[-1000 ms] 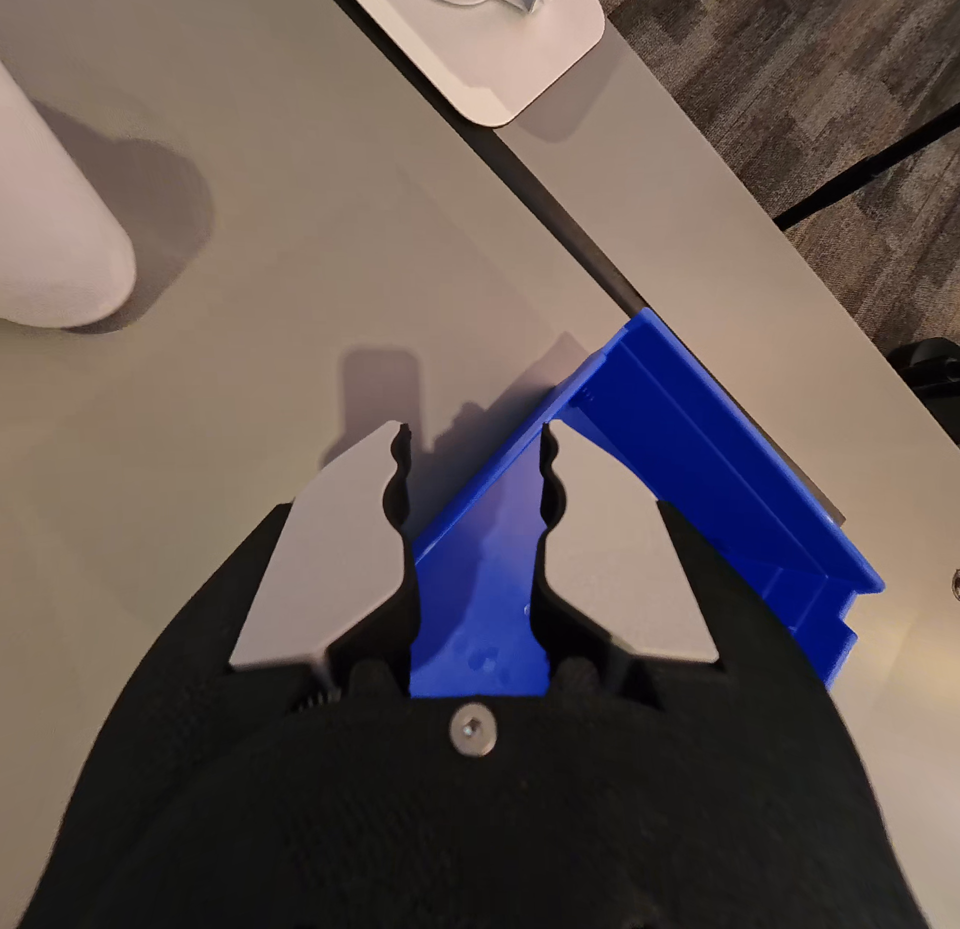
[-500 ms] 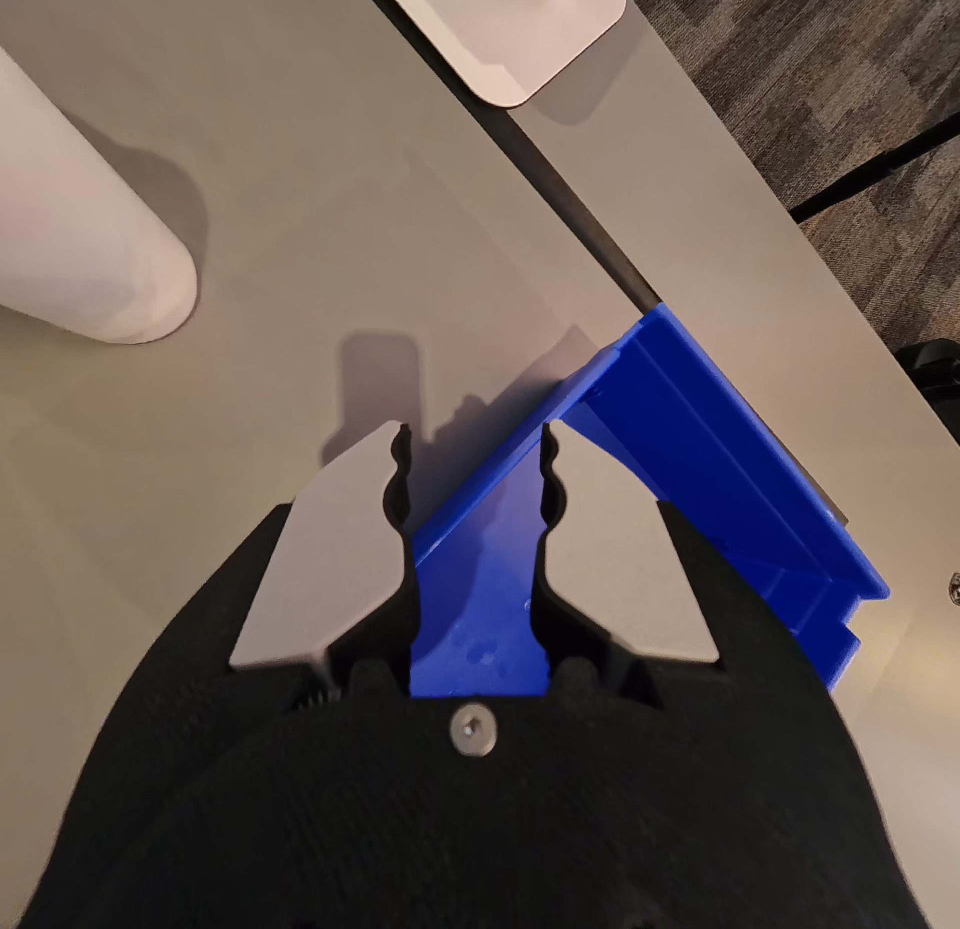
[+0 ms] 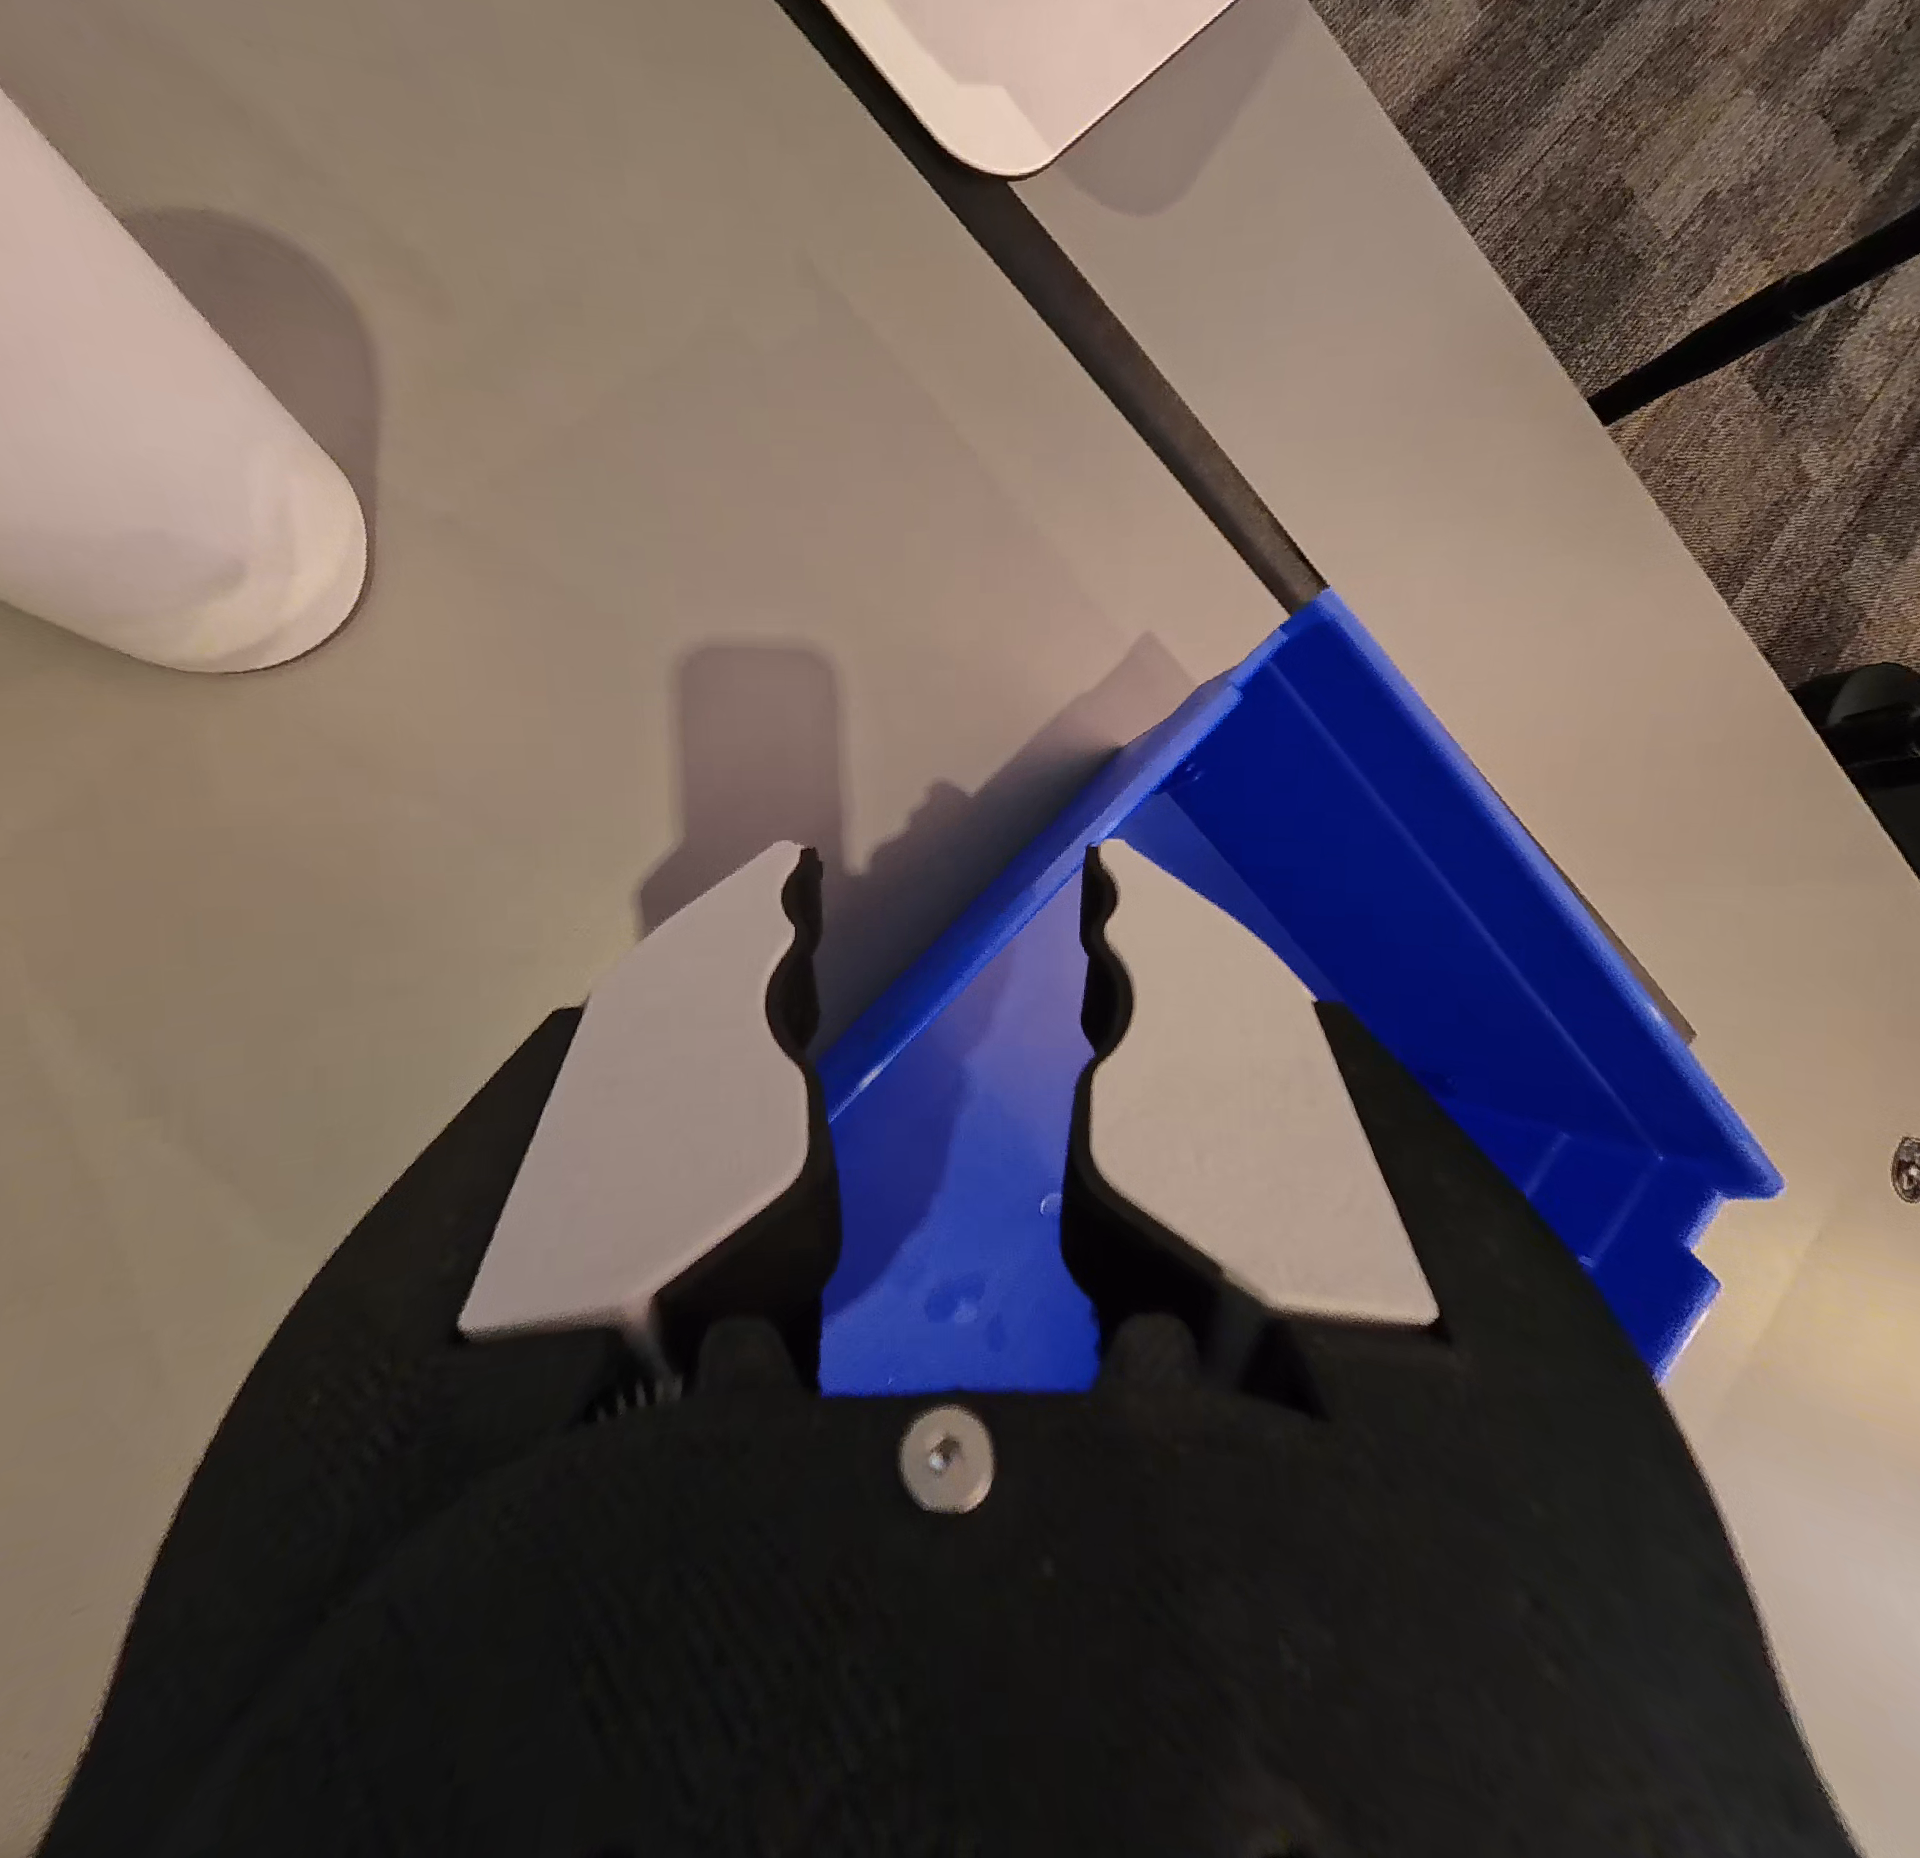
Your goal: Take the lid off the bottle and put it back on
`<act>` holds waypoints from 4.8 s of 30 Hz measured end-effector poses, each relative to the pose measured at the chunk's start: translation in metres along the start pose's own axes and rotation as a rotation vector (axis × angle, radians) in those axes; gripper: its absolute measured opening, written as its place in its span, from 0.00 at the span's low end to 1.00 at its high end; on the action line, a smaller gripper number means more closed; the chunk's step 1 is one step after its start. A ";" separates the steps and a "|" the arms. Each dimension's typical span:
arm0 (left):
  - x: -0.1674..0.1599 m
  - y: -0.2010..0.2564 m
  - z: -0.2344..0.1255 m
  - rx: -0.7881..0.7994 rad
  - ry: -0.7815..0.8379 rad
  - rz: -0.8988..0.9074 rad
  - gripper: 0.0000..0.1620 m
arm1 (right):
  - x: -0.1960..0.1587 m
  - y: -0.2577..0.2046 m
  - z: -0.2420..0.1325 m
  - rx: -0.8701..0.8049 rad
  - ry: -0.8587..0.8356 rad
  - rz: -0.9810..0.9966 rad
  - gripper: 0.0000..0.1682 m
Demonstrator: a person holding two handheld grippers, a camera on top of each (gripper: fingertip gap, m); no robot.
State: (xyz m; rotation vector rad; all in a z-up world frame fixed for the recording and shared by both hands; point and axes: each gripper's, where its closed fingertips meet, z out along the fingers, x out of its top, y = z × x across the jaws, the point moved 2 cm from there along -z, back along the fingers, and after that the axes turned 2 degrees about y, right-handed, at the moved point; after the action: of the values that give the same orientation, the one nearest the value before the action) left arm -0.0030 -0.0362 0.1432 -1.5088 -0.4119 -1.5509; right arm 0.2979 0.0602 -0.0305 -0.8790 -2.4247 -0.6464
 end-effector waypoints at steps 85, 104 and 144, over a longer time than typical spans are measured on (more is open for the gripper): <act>-0.073 0.129 -0.037 -0.855 -0.644 0.134 0.45 | 0.097 -0.237 -0.100 0.467 0.690 -0.579 0.43; -0.068 0.139 -0.042 -0.902 -0.627 0.128 0.45 | 0.095 -0.248 -0.085 0.545 0.651 -0.540 0.38; -0.152 0.157 0.067 -0.501 -0.195 -0.290 0.54 | 0.103 -0.104 -0.102 0.394 0.733 -0.134 0.38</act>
State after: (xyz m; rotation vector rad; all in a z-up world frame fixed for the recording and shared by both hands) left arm 0.1359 -0.0140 -0.0370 -2.0701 -0.3820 -1.8306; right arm 0.1849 -0.0224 0.0803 -0.2469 -1.8448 -0.4116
